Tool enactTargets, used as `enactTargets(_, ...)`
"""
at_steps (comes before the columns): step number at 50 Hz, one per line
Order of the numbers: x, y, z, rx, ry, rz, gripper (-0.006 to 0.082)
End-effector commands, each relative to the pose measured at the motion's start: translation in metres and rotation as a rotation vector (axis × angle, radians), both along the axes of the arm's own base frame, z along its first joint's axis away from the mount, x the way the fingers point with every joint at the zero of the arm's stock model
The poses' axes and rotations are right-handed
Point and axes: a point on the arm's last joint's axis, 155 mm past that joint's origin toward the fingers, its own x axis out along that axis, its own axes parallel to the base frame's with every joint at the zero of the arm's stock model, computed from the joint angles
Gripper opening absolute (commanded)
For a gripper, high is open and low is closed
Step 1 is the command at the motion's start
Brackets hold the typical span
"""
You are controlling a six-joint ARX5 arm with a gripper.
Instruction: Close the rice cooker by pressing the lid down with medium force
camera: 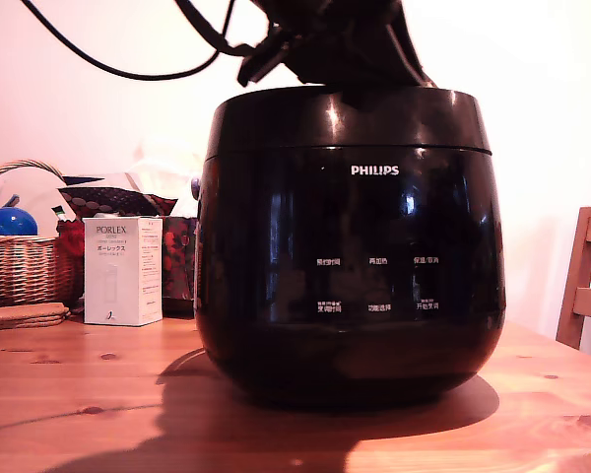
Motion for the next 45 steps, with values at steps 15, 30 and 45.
enactTargets(15, 0.012, 0.008, 0.058, -0.046, -0.238, -0.021, -0.0024)
enactTargets(30, 0.039, 0.059, 0.075, 0.034, -0.303, 0.082, -0.0024)
enactTargets(45, 0.081, 0.135, 0.087, 0.116, -0.330, 0.278, -0.0024)
